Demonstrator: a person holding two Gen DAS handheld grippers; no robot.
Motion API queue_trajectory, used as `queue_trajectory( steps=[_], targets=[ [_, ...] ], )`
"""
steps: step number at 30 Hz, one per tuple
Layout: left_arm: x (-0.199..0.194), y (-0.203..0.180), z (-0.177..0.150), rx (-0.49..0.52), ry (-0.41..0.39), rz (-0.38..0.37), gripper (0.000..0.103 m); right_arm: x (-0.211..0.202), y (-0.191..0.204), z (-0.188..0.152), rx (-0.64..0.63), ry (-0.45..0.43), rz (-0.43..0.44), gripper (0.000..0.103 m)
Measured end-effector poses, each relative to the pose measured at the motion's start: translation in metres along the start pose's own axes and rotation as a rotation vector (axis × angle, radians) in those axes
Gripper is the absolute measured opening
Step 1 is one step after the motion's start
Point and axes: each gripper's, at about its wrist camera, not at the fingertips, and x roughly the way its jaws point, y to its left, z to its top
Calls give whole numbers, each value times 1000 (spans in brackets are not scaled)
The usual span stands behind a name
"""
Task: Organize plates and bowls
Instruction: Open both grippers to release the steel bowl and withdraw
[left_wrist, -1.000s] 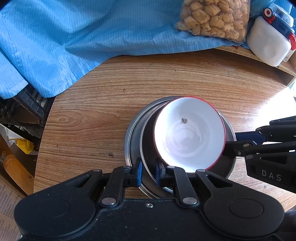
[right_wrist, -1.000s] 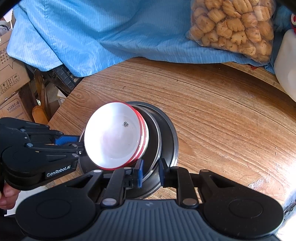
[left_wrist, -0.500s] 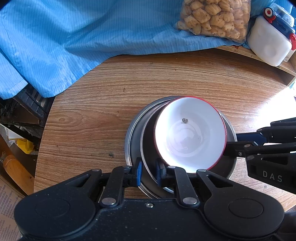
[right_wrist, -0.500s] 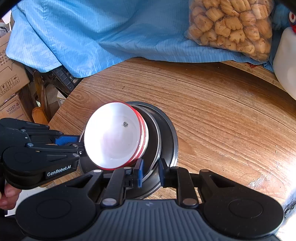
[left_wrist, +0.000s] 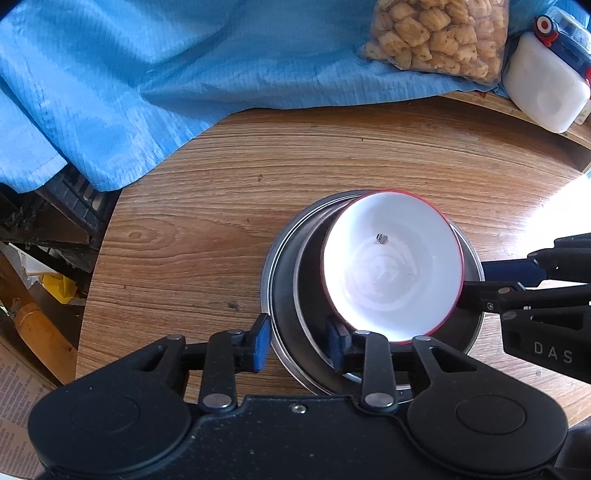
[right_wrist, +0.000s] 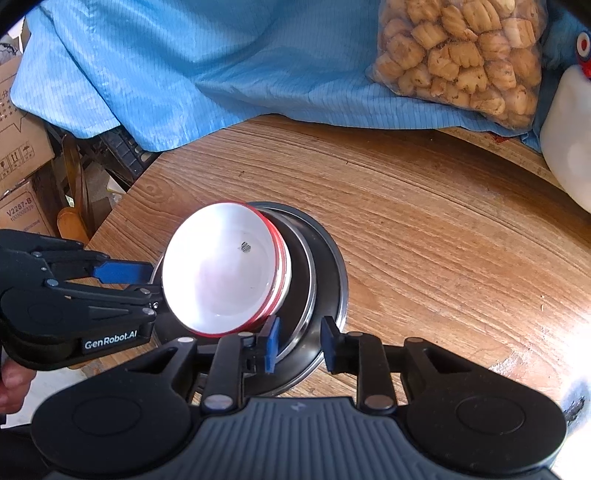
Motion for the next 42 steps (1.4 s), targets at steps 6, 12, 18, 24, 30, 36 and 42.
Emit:
queue_trajectory(
  steps=[6,12,18,24,30,36,42],
  targets=[
    [0,0,-1,2,-3,20,47,-2,4,-1,-16,-7,-23,30],
    [-3,3,-3,-11,-15,36,59,-5,2,-3,-5,-15,-38,41],
    [-7,7,-5,-32,-29,55,75,-7,1,-6,5,-24,-55,51],
    [-10,13,-7,-55,-39,66,85,-11,-3,-9,25,-41,-71,64],
    [-14,22,-9,-100,-47,66,93,-17,-1,-12,24,-66,-105,73],
    [-13,27,-12,-121,-49,64,99,-20,-4,-18,37,-76,-136,88],
    [-16,30,-17,-137,-67,62,102,-24,-7,-26,20,-84,-158,94]
  ],
)
